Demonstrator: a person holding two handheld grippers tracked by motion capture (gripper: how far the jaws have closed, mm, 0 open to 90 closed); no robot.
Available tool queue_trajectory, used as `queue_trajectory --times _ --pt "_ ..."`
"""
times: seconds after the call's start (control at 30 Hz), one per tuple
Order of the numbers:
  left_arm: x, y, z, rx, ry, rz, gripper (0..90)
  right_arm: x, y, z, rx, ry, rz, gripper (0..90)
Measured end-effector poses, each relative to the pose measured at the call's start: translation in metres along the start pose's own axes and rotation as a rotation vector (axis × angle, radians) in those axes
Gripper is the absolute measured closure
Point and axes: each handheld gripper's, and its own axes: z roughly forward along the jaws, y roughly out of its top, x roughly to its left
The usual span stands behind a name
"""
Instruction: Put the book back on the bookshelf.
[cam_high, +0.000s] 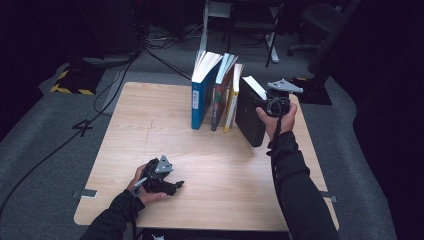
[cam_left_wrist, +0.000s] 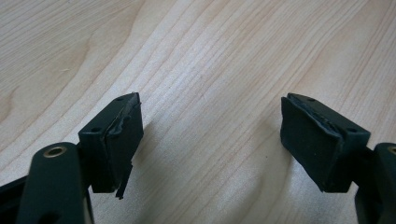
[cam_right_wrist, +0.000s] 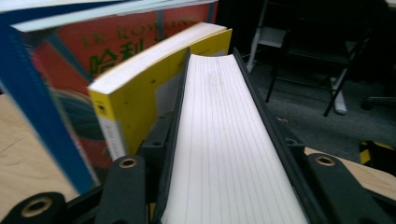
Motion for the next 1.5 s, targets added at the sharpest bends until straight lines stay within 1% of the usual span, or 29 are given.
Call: queue_trajectory --times 0.07,0.13,0.17,0.27,0.37,0.47,0.63,0.7,0.77,0.83,0.97,1.0,1.03,1.1,1.17,1.27,1.33,1.47,1.5 --pt "0.000 0.000 0.000 0.000 -0.002 0.001 21.8 -0.001 -0.003 0.007 0.005 -0.014 0.001 53.2" --pt "0.000 0.000 0.000 0.001 -0.004 0.003 21.8 -0.004 -0.008 0.012 0.003 -0.018 0.030 53.2" --pt "0.000 0.000 0.000 0.001 -0.004 0.003 21.7 -0.007 -0.010 0.013 -0.014 -0.010 0.046 53.2" --pt "0.000 0.000 0.000 0.002 -0.006 0.004 21.7 -0.010 -0.013 0.013 -0.017 -0.004 0.054 52.9" --pt "0.000 0.000 0.000 0.001 -0.006 0.004 21.6 -0.010 -0.014 0.012 -0.009 0.001 0.044 52.7" --pt "0.000 0.000 0.000 0.001 -0.006 0.005 21.6 -0.011 -0.018 0.008 0.001 0.021 0.045 51.9" --pt "0.000 0.000 0.000 0.002 -0.004 0.004 21.6 -0.012 -0.026 0.001 -0.008 0.030 0.044 51.4" --pt "0.000 0.000 0.000 0.003 -0.004 0.004 21.6 -0.012 -0.027 0.000 -0.007 0.027 0.037 51.3" --pt "0.000 0.000 0.000 0.003 -0.005 0.005 21.6 -0.011 -0.032 -0.004 -0.013 0.023 0.032 50.5" --pt "0.000 0.000 0.000 0.001 -0.005 0.004 21.6 -0.011 -0.033 -0.005 -0.015 0.023 0.040 50.3" --pt "0.000 0.000 0.000 0.001 -0.005 0.004 21.6 -0.011 -0.038 -0.007 -0.027 0.029 0.040 49.4" --pt "0.000 0.000 0.000 0.001 -0.004 0.004 21.6 -0.010 -0.039 -0.006 -0.027 0.038 0.049 47.0" --pt "0.000 0.000 0.000 0.001 -0.005 0.004 21.6 -0.010 -0.039 -0.006 -0.027 0.038 0.049 47.0" --pt "0.000 0.000 0.000 0.000 -0.005 0.004 21.5 -0.009 -0.042 -0.006 -0.024 0.053 0.049 43.5" --pt "-0.001 0.000 0.000 0.001 -0.004 0.003 21.6 -0.007 -0.045 -0.008 -0.037 0.045 0.042 43.3" --pt "0.000 0.000 0.000 0.001 -0.004 0.004 21.6 -0.008 -0.050 -0.007 -0.028 0.027 0.032 39.6" --pt "-0.001 0.000 0.000 0.002 -0.006 0.004 21.6 -0.008 -0.052 -0.007 -0.027 0.026 0.035 38.0" --pt "-0.001 0.000 0.000 0.001 -0.003 0.004 21.6 -0.012 -0.066 -0.003 0.000 0.031 0.054 34.9" --pt "-0.001 0.000 0.000 0.001 -0.003 0.004 21.6 -0.012 -0.066 -0.003 0.000 0.031 0.054 34.9"
